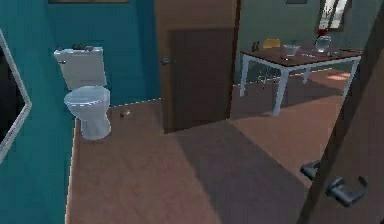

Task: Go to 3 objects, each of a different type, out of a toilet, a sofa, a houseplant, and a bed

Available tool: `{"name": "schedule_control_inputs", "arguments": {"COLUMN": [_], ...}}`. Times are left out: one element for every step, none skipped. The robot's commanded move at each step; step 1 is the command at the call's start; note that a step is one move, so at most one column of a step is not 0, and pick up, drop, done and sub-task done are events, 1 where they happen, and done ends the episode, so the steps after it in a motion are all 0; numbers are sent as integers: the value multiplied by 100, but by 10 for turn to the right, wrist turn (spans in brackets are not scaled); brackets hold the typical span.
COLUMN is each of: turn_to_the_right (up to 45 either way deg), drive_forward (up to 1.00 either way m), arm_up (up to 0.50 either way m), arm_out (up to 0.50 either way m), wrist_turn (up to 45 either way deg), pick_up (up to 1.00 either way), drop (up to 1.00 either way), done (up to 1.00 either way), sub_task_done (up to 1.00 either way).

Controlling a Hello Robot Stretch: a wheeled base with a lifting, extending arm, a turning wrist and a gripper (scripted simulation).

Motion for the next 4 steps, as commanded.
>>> {"name": "schedule_control_inputs", "arguments": {"turn_to_the_right": [0,450,210,0], "drive_forward": [90,0,0,95], "arm_up": [0,0,0,0], "arm_out": [0,0,0,0], "wrist_turn": [0,0,0,0], "pick_up": [0,0,0,0], "drop": [0,0,0,0], "done": [0,0,0,0], "sub_task_done": [0,0,0,0]}}
